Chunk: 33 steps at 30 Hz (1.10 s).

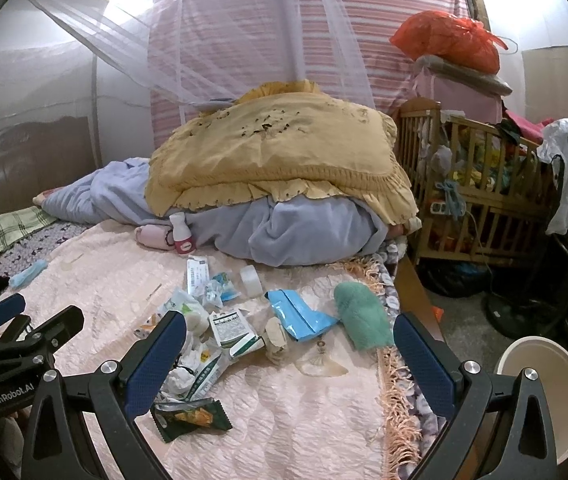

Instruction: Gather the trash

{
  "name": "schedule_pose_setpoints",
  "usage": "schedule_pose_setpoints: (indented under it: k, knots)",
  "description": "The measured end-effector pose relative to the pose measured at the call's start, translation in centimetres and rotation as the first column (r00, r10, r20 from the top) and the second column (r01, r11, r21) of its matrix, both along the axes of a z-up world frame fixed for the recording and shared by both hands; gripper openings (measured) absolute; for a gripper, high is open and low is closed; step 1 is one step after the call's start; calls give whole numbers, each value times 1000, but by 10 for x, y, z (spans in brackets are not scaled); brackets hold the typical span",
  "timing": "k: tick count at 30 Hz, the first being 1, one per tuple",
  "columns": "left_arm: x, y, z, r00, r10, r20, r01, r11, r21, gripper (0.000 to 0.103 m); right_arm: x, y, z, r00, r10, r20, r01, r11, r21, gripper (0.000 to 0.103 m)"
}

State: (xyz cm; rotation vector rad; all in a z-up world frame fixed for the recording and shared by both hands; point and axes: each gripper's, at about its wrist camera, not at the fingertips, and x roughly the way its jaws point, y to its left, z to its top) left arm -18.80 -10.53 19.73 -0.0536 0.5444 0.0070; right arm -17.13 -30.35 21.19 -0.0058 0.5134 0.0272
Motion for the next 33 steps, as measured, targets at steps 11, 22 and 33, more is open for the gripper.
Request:
schedule_pose_setpoints:
  k: [11,22,33]
  knots:
    - [1,-5,-5,1000,-8,-8,8,1000,-4,102,2,-2,-3,1000,-5,-11,5,1000,5,103]
    - [2,-7,-9,1000,-12,-18,12,1000,0,102,3,-7,-10,1000,-7,-21,7,1000,17,103]
    - [5,-7,-16,1000,-12,-26,12,1000,5,102,4,-5,-13,999,13,-31,-12,1000,26,103]
